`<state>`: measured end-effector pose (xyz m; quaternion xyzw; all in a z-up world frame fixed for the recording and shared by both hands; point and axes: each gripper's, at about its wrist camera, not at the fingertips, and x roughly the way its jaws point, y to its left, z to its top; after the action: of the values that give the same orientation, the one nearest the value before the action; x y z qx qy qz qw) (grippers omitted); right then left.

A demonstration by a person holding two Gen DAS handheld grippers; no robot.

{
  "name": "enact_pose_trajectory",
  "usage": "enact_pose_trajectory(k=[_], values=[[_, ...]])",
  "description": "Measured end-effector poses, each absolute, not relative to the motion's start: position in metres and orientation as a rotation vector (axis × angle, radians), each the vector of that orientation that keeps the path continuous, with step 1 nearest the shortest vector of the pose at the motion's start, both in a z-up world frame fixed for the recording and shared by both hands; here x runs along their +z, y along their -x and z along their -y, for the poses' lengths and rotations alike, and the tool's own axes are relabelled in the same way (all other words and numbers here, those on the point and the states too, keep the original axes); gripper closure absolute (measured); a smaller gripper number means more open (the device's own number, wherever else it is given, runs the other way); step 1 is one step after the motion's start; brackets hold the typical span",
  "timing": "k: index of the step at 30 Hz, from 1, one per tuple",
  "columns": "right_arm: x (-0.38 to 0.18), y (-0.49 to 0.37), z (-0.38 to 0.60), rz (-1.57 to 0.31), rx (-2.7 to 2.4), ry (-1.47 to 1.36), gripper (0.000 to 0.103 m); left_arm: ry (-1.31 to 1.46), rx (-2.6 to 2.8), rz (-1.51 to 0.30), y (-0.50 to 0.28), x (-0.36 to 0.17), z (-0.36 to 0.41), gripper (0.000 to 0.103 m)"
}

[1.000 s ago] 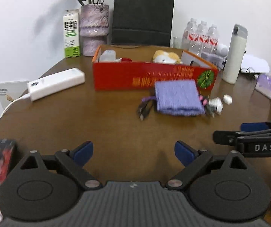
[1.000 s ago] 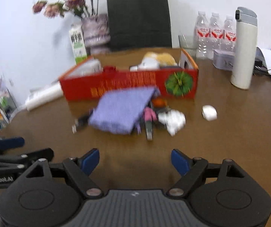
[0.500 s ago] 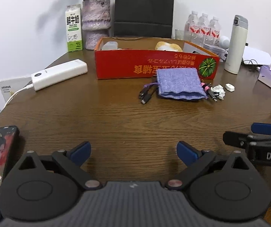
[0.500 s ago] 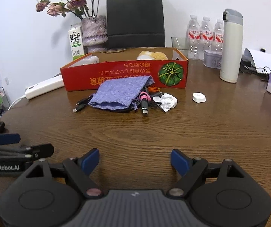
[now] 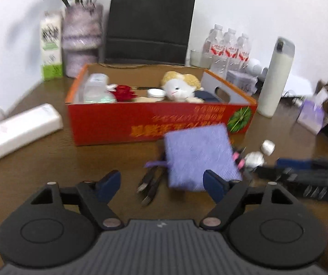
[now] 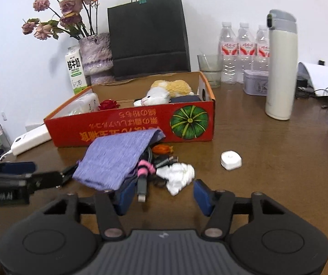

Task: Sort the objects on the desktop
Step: 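Grasp the purple cloth pouch with the left tool while the right tool grasps the white tissue, then carry the purple pouch with the left tool while the right tool carries the tissue into the box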

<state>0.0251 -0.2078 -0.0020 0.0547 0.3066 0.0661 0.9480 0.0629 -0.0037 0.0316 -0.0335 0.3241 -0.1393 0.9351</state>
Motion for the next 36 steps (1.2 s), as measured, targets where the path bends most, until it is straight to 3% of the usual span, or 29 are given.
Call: enact_pose_trajectory(k=[1,3,6,7,8,9,10,11,12,15,21,25,26,27,29,30,33,36], values=[[-0.003,-0.032,0.208,-0.624,0.13,-0.104,0.048,0.077,-0.312,-0.673,-0.073,0.032,0.009,0.02],[-0.005,-0.046,0.209,-0.633,0.117,-0.094,0.048,0.051,-0.372,-0.705,-0.095,0.03,0.027,0.008],[-0.012,-0.057,0.213,-0.644,0.107,-0.102,0.05,-0.015,-0.348,-0.719,-0.118,0.026,0.052,0.007],[-0.016,-0.06,0.215,-0.654,0.101,-0.111,0.054,-0.023,-0.343,-0.724,-0.124,0.024,0.056,0.009],[-0.02,-0.061,0.218,-0.661,0.094,-0.12,0.061,-0.018,-0.336,-0.733,-0.129,0.023,0.058,0.021],[-0.022,-0.059,0.219,-0.648,0.089,-0.115,0.065,-0.003,-0.335,-0.751,-0.133,0.023,0.056,0.04],[-0.024,-0.057,0.22,-0.641,0.081,-0.102,0.078,0.018,-0.332,-0.759,-0.133,0.024,0.052,0.052],[-0.024,-0.056,0.221,-0.636,0.074,-0.102,0.079,0.046,-0.327,-0.747,-0.13,0.027,0.046,0.075],[-0.025,-0.055,0.225,-0.632,0.081,-0.129,0.079,0.064,-0.326,-0.736,-0.127,0.03,0.042,0.086],[-0.025,-0.055,0.234,-0.629,0.092,-0.18,0.079,0.164,-0.338,-0.681,-0.112,0.049,0.024,0.096],[-0.026,-0.053,0.237,-0.621,0.077,-0.199,0.079,0.232,-0.334,-0.524,-0.059,0.099,-0.001,0.101],[-0.025,-0.04,0.235,-0.617,0.041,-0.18,0.08,0.198,-0.32,-0.525,-0.035,0.099,-0.008,0.098],[-0.024,-0.032,0.233,-0.612,0.045,-0.18,0.08,0.191,-0.33,-0.566,-0.036,0.09,-0.006,0.09],[-0.024,-0.025,0.232,-0.614,0.057,-0.192,0.08,0.187,-0.349,-0.627,-0.038,0.077,-0.003,0.069],[-0.025,-0.008,0.228,-0.617,0.077,-0.211,0.08,0.163,-0.356,-0.677,-0.043,0.058,0.008,0.043],[-0.025,-0.001,0.225,-0.62,0.08,-0.209,0.08,0.114,-0.361,-0.688,-0.047,0.048,0.018,0.036],[-0.023,0.013,0.224,-0.623,0.081,-0.198,0.079,-0.012,-0.342,-0.71,-0.07,0.032,0.043,0.026],[-0.02,0.025,0.229,-0.615,0.067,-0.185,0.079,0.006,-0.29,-0.778,-0.102,0.019,0.049,0.025]])
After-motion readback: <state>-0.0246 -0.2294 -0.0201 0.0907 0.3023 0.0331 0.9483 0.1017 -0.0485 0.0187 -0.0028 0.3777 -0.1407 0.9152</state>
